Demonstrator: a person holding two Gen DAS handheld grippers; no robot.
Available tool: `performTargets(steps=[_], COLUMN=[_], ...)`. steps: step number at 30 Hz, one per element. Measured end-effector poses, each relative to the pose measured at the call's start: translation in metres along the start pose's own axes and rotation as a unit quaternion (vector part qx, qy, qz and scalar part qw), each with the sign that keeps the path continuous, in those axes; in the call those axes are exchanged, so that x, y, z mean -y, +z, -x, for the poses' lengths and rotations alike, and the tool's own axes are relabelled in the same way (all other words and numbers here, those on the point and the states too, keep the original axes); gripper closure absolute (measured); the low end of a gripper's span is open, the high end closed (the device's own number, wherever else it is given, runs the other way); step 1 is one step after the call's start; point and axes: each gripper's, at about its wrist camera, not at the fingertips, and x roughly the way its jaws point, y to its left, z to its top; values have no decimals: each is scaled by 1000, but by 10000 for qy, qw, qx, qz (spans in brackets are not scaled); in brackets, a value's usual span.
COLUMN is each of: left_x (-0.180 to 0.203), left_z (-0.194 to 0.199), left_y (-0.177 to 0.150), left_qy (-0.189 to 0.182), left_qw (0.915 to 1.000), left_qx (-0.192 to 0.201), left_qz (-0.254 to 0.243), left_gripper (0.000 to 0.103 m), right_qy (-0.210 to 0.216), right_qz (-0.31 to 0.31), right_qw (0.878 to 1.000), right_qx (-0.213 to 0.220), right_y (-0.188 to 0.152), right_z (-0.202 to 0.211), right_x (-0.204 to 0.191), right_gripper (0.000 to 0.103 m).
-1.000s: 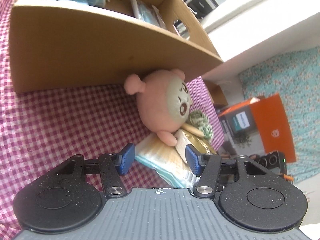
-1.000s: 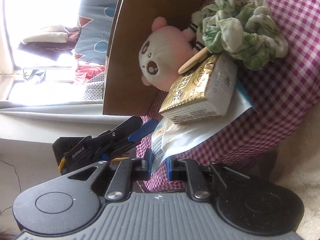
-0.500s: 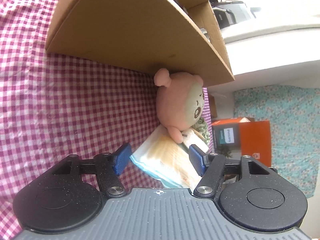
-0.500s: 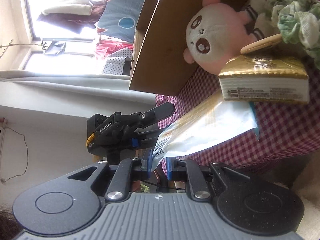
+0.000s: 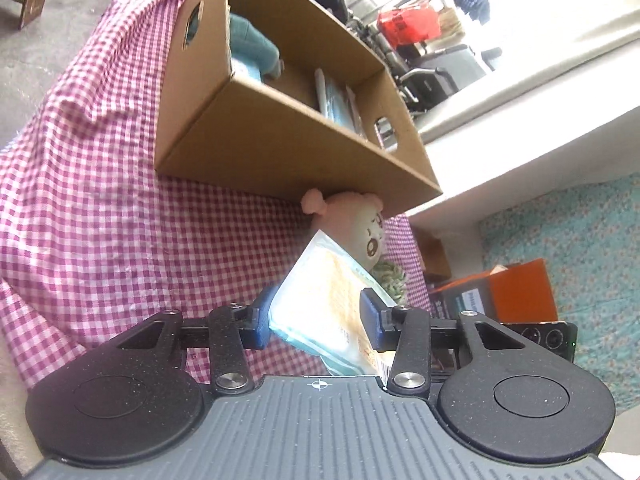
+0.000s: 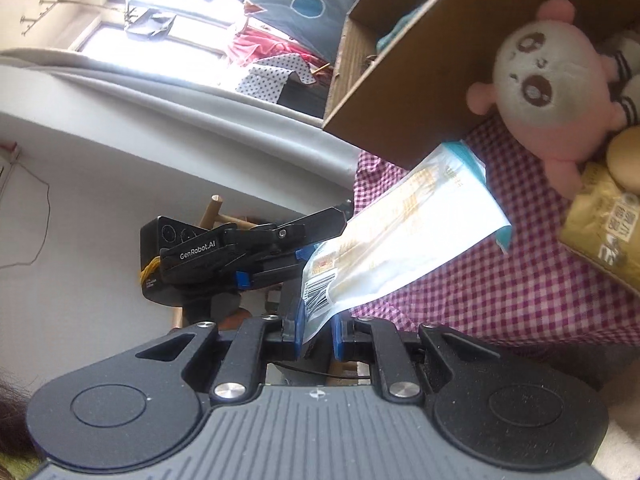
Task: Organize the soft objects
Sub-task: 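Carry the cotton-swab bag with the right gripper into the box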
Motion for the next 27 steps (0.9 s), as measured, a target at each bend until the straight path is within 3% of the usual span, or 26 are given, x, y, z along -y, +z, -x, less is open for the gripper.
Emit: performTargets(steps=[6,13,18,27], left_x=[35,79,91,78], left_z=[33,12,-35,-141], left_y=[20,80,136,213], left_qy=[25,-49,109,825], left_qw=[9961,9886,9887,9924], left_qx=[718,1162,1070,518], left_qz=[-520,-959,-1042,-746], left_gripper=[60,60,60,60], right_qy=[-93,-327,-629,-1261], right_qz=[1221,2169,2201,1670], right_qw=[9924,9748,9730,9775], right_qx=[152,404,309,-258], right_y=[25,94,161,284], right_z=[8,20,21,-7], right_x=[-54,-93,-84,-12], right_gripper=[87,87,87,87])
